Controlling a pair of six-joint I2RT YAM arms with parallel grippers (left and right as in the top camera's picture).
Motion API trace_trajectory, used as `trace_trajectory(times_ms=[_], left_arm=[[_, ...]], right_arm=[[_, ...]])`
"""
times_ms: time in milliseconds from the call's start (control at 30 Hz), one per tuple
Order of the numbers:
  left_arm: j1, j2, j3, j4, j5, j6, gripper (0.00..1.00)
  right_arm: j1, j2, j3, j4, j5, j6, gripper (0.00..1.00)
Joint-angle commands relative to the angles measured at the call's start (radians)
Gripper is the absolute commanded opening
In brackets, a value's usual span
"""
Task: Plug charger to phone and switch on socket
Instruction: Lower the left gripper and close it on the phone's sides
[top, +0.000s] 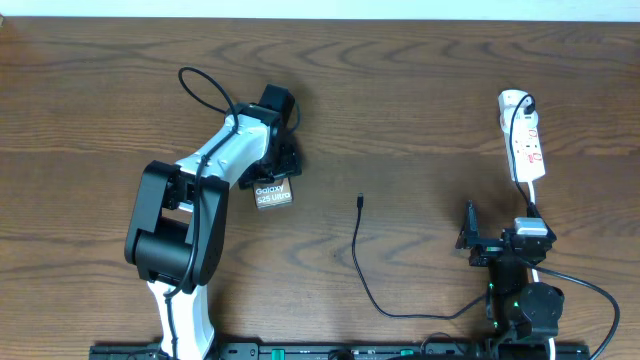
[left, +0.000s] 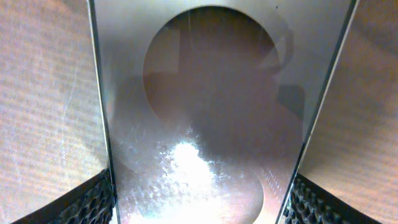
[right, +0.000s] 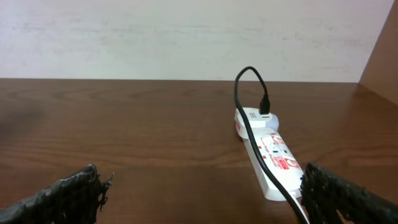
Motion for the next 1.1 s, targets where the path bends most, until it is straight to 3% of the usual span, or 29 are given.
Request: trace_trajectory(times_ms=[0,233,500,1067], left_arm=[[-0.008,0.044,-0.047,-0.064,-0.031,-0.005,0.79],[-0.039,0.044,-0.047,-0.109,-0.031,0.079,0.80],[-0.031,0.044,-0.047,-0.042,-0.141,0.093,0.98],[-0.030,0.044,-0.069,0.008,-0.105,0.035,1.00]], right_arm=[[0.005,-0.007,-0.002,-0.001,0.012,0.014,0.99],[0.005,-0.007,-0.003,-0.001,0.012,0.014,0.99],[0.005,-0.007,-0.002,-0.001,0.012,0.014,0.99],[0.005,-0.007,-0.002,-0.001,0.012,0.014,0.99]])
